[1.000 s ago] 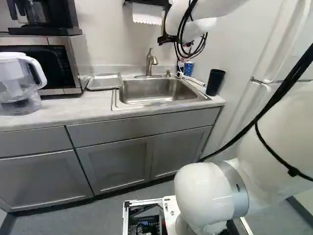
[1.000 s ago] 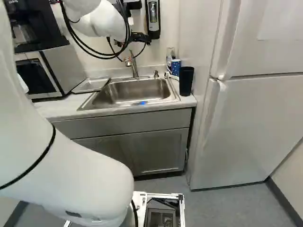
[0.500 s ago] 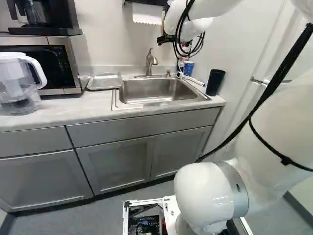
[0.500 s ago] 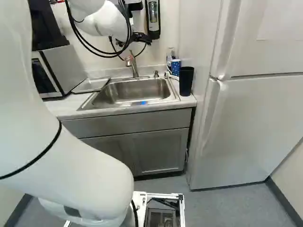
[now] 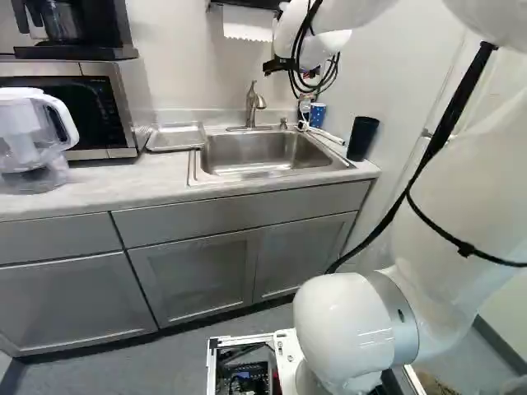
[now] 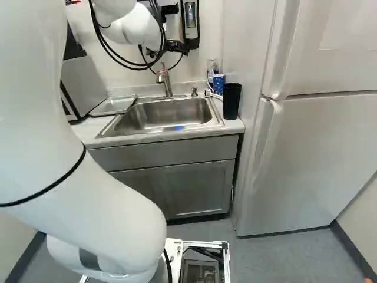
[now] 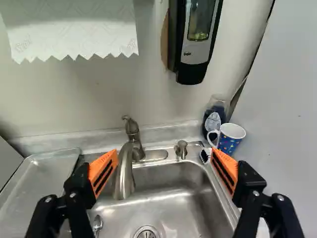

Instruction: Rinse the cup and place it in the tray

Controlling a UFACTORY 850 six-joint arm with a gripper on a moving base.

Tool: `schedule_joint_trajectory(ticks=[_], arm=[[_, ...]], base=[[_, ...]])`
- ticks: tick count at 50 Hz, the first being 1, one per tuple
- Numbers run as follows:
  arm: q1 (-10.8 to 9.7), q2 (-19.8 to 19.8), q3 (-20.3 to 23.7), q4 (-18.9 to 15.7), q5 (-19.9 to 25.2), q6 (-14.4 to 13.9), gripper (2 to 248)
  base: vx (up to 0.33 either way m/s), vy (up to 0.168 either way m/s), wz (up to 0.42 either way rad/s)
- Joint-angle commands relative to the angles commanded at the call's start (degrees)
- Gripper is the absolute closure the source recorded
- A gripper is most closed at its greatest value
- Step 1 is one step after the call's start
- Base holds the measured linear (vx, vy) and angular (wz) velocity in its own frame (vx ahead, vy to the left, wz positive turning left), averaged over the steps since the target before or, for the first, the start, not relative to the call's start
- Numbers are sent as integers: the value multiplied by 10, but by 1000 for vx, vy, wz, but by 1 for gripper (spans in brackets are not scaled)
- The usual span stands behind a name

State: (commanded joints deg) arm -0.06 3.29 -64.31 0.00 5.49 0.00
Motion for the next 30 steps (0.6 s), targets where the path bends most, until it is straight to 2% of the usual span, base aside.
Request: schedule_joint_trajectory(ticks=[30], arm=[[5,-61,-60,0,-12,0,3]], base=[[0,0,0]])
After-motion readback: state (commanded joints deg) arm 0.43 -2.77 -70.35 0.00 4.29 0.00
